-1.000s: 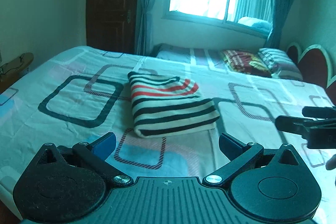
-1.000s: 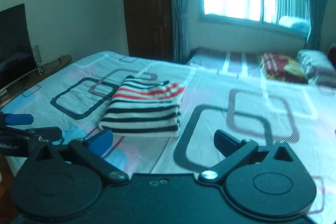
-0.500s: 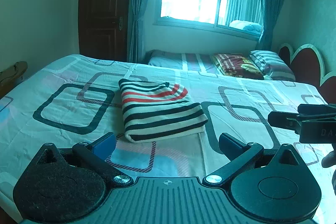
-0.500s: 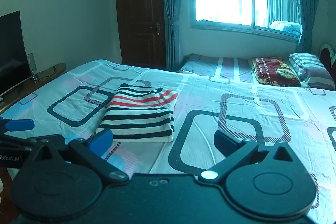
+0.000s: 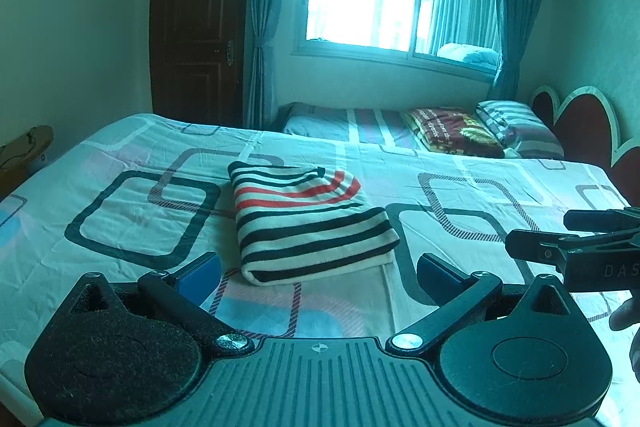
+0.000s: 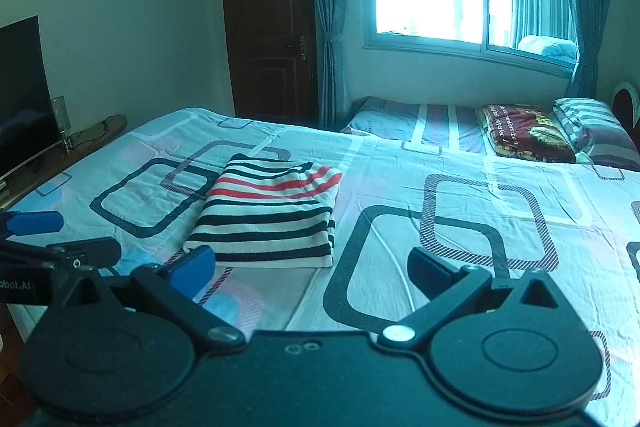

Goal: Fold small clothes

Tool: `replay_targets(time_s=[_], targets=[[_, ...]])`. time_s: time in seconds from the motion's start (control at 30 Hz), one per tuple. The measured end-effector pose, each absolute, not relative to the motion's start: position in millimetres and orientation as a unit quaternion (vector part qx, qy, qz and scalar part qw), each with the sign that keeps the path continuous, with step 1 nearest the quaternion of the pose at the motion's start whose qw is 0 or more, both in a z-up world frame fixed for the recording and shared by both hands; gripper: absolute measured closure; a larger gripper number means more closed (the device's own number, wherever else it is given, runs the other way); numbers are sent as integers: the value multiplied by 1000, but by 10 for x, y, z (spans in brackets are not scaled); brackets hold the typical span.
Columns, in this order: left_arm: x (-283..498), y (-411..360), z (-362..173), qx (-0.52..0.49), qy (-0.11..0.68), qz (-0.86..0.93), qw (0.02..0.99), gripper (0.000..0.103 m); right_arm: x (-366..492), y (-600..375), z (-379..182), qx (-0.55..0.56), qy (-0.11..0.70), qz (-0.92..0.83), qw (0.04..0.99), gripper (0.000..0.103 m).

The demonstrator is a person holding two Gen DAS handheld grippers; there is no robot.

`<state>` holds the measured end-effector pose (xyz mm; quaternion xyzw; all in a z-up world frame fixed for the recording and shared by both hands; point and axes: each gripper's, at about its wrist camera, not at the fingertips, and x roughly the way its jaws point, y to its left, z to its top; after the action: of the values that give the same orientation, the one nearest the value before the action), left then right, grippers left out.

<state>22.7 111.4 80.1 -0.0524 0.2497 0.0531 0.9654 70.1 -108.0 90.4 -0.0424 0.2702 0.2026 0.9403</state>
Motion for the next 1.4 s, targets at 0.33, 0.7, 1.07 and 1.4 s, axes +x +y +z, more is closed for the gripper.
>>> replay_targets(time_s=[0.33, 0.7, 1.07, 1.4], targets=[[264, 1107, 797, -53, 252, 53, 965, 0, 719, -1108, 899, -41, 273, 202, 940, 1], [273, 1094, 752, -46, 258, 48, 964, 0, 724, -1136, 870, -32, 274, 197, 941, 1], [292, 1091, 764, -44, 254, 46, 965, 0, 749, -1162, 862, -30, 273, 192, 942, 1], [295, 1062, 757, -41, 253, 40, 966, 0, 756, -1167, 863, -30, 273, 192, 942, 1]])
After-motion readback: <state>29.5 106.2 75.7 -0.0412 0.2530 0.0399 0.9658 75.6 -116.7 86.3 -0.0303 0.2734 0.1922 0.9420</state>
